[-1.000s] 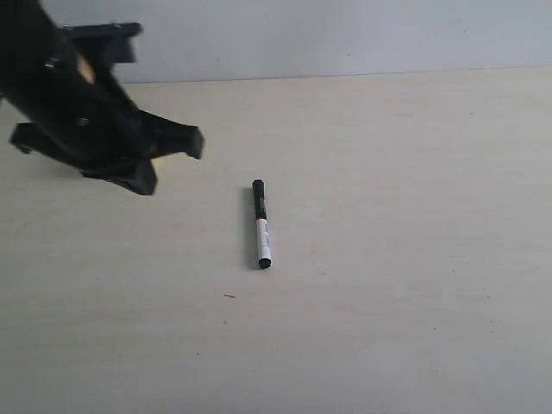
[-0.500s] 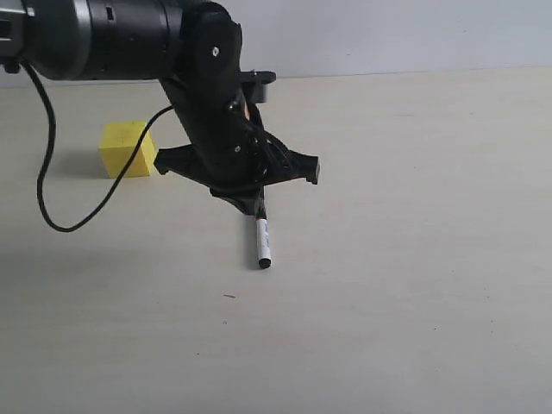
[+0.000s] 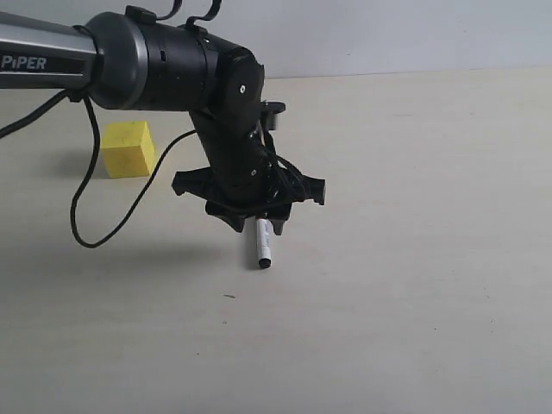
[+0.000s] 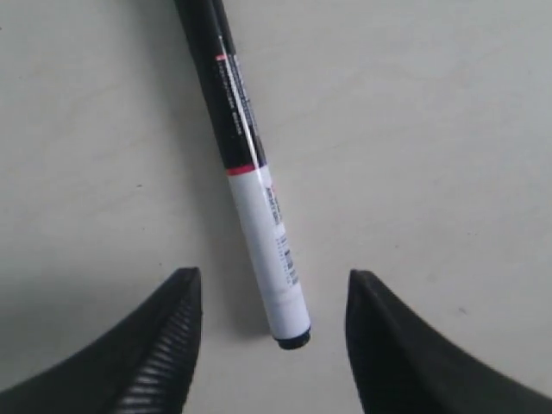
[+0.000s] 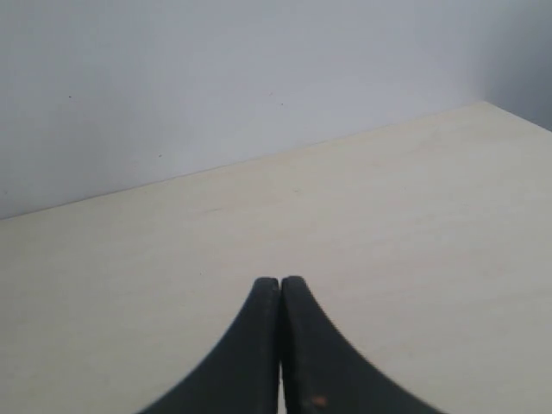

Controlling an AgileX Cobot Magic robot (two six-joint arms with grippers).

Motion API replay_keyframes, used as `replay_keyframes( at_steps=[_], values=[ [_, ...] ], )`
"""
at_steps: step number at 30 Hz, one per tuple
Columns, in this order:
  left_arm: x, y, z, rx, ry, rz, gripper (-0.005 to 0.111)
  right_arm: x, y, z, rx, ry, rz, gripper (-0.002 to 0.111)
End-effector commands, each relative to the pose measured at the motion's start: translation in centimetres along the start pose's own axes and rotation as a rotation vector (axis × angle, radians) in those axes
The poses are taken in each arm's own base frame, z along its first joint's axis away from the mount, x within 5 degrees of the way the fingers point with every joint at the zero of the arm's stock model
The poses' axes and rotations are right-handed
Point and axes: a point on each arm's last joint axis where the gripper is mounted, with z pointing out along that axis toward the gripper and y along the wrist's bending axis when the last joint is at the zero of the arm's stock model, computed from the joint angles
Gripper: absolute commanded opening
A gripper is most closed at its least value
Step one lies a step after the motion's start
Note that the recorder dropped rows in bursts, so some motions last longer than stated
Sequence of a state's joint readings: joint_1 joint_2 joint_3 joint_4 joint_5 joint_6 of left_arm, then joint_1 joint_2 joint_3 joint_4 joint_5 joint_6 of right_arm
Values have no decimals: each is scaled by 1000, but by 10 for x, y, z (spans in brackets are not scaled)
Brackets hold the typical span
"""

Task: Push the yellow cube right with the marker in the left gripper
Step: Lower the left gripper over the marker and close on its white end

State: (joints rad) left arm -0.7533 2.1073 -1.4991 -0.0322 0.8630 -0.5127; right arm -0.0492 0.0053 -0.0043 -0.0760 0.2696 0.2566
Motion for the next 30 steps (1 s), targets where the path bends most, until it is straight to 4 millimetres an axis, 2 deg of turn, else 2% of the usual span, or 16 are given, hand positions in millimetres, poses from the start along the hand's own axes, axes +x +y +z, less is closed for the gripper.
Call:
replay_keyframes(
  at_steps=[1, 15, 20, 23, 26, 30],
  values=[
    [-1, -2, 9, 2, 5, -20, 51, 1, 0, 0, 4, -8, 0, 0],
    [-4, -3, 20, 15, -24, -71, 50, 1, 0, 0, 4, -8, 0, 0],
    [-5, -4, 20, 20, -31, -94, 32, 1, 0, 0, 4, -8, 0, 0],
    [-5, -4, 20, 20, -31, -94, 34, 1, 0, 0, 4, -8, 0, 0],
    [-5, -4, 20, 17, -33, -91, 43, 1, 0, 0, 4, -8, 0, 0],
    [-5, -3, 19, 16, -37, -89, 43, 1, 0, 0, 4, -8, 0, 0]
  ],
)
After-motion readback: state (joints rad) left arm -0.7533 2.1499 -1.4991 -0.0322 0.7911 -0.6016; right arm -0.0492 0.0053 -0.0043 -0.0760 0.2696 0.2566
